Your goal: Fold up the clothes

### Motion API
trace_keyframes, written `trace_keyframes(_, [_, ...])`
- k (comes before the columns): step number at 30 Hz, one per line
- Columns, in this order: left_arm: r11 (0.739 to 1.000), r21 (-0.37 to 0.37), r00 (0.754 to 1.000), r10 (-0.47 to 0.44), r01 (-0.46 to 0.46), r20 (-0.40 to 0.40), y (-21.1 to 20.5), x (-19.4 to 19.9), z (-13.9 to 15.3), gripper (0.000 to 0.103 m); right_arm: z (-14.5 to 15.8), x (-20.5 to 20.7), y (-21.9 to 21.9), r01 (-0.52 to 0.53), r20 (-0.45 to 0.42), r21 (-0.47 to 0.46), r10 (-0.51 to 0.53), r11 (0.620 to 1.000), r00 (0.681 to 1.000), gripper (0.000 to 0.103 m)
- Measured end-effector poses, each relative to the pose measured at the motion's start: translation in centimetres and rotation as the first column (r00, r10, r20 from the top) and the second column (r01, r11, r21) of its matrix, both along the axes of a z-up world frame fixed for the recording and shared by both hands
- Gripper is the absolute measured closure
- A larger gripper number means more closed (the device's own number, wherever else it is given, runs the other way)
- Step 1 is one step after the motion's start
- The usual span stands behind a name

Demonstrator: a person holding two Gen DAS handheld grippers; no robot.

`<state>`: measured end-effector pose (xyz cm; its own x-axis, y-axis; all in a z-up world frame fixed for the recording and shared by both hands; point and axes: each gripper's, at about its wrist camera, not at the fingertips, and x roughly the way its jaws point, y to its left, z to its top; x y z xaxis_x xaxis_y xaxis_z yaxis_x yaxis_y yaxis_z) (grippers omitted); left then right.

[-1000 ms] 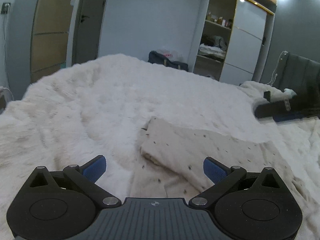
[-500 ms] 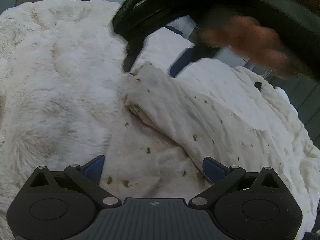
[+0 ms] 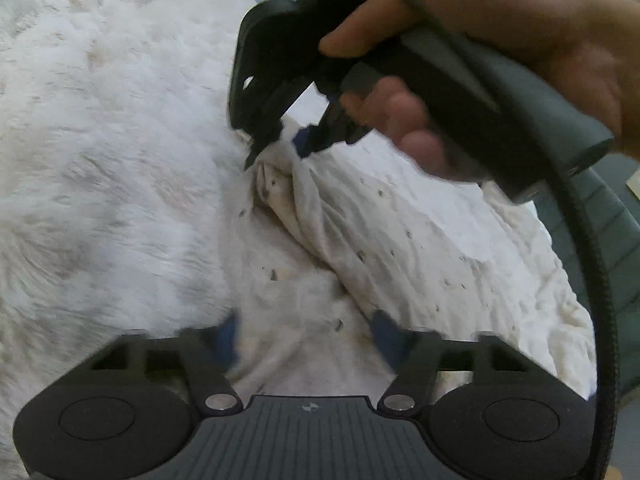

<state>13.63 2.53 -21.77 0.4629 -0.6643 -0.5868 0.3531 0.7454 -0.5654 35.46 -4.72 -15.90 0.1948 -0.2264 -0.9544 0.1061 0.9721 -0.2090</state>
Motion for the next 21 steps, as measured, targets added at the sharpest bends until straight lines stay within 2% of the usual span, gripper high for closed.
trace_keyframes(1, [1.000, 0.003, 1.000, -0.009, 0.009, 0.008, -0.2, -0.1, 0.0, 0.098, 0.5, -0.4, -0.3, 0.000, 0.009, 0.006, 0.000, 1.000, 1.000, 0.092])
trace_keyframes(2, [1.000, 0.008, 0.999, -0.015, 0.015, 0.028, -0.3, -0.2, 0.2, 0.100, 0.8, -0.7, -0.5, -0.002, 0.018, 0.014, 0.002, 1.000, 1.000, 0.093])
trace_keyframes(5, [0.999, 0.038, 0.990, -0.016, 0.011, 0.137, -0.7, -1.3, 1.8, 0.099, 2.4, -2.0, -1.3, -0.015, 0.051, 0.036, 0.013, 0.999, 0.999, 0.094])
trace_keyframes(8, [0.998, 0.061, 0.984, -0.009, -0.002, 0.178, -0.9, -2.0, 3.4, 0.099, 4.5, -3.7, -2.8, -0.024, 0.082, 0.067, 0.019, 0.997, 0.996, 0.093])
trace_keyframes(12, [0.998, 0.058, 0.979, -0.024, 0.012, 0.204, -1.8, -2.6, 5.2, 0.099, 8.3, -6.3, -7.0, -0.011, 0.145, 0.122, -0.007, 0.992, 0.989, 0.094])
trace_keyframes(14, [0.998, 0.066, 0.975, -0.037, 0.023, 0.218, -2.5, -3.0, 6.0, 0.099, 8.8, -7.1, -7.9, -0.009, 0.164, 0.148, -0.016, 0.989, 0.986, 0.094])
trace_keyframes(17, [0.996, 0.067, 0.967, -0.071, 0.056, 0.243, -3.9, -3.8, 8.2, 0.099, 11.4, -9.2, -10.9, -0.024, 0.219, 0.239, -0.029, 0.971, 0.975, 0.095])
trace_keyframes(18, [0.995, 0.067, 0.964, -0.085, 0.070, 0.251, -4.8, -4.3, 9.1, 0.100, 10.9, -8.8, -11.0, -0.025, 0.222, 0.245, -0.031, 0.969, 0.974, 0.095])
trace_keyframes(21, [0.990, 0.079, 0.949, -0.133, 0.115, 0.286, -7.6, -6.2, 11.9, 0.099, 12.3, -10.2, -13.4, -0.041, 0.270, 0.307, -0.046, 0.951, 0.962, 0.095])
